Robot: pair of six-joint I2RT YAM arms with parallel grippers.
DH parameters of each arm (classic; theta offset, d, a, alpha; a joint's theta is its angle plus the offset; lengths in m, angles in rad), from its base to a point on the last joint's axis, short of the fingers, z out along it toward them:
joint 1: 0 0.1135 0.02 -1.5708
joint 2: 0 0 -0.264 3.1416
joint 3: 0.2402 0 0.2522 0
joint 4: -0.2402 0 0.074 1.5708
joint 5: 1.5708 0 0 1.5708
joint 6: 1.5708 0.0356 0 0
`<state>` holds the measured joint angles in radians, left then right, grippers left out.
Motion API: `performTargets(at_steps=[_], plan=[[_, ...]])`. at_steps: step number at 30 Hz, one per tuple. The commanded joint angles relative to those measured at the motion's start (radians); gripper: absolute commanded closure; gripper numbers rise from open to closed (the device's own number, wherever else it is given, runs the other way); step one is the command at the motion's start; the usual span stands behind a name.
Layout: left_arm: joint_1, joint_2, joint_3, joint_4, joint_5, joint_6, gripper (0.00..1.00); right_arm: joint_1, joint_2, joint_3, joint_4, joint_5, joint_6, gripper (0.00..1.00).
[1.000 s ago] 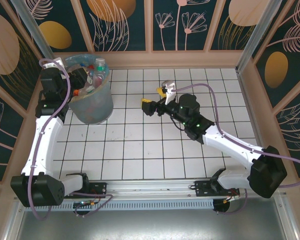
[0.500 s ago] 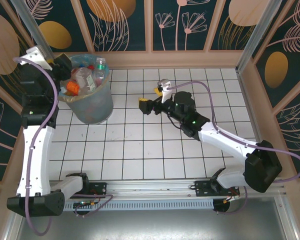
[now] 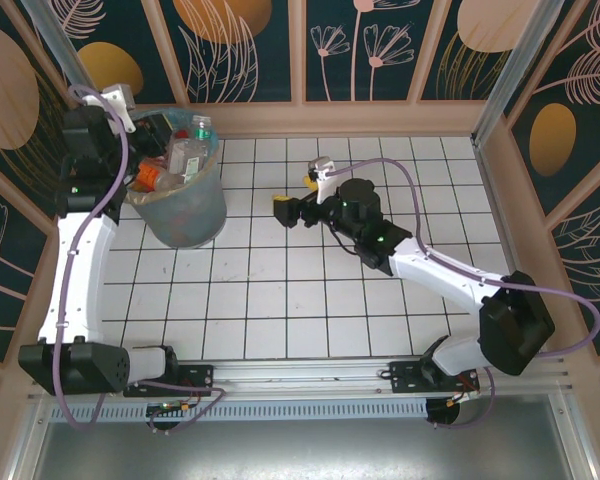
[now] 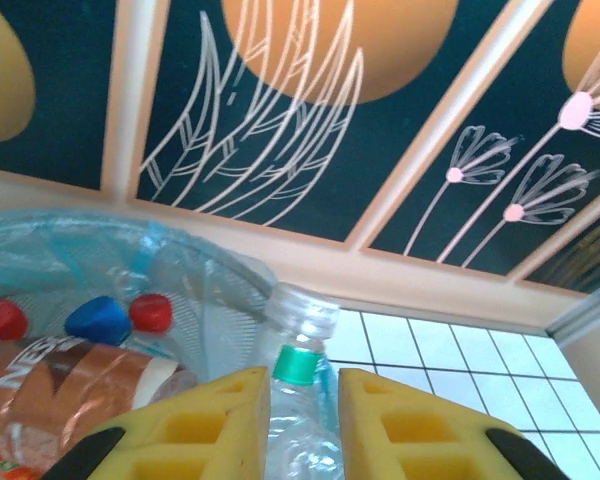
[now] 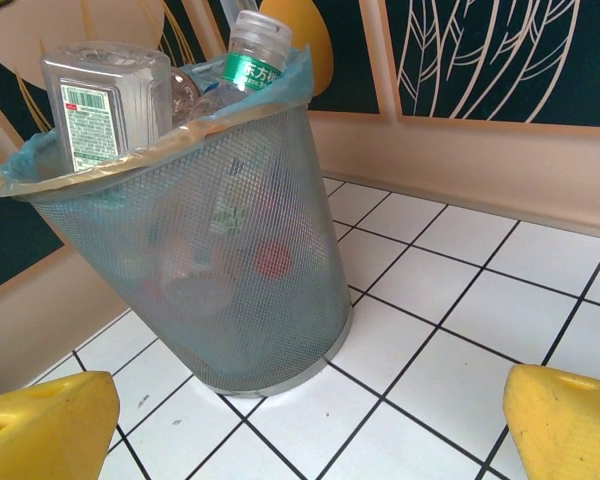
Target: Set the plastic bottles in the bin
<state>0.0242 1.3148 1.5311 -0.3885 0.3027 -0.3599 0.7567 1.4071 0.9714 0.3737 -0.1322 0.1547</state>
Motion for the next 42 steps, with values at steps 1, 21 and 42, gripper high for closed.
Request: performTargets(at_steps=[1,21,42], plan=[[-0.056,0.029,0.143,-0.092,0.056,0.086,0.77,0.010,0.027,0.048,0.005,-0.017,0.008,0.01],[-0.136,0.082,-0.098,-0.259,-0.173,0.170,0.83,0.021,0.082,0.095,-0.070,-0.023,0.025,0.01],[-0.136,-0.128,-0.060,0.135,-0.097,0.085,0.54,0.027,0.115,0.150,-0.126,-0.018,0.021,0.01]])
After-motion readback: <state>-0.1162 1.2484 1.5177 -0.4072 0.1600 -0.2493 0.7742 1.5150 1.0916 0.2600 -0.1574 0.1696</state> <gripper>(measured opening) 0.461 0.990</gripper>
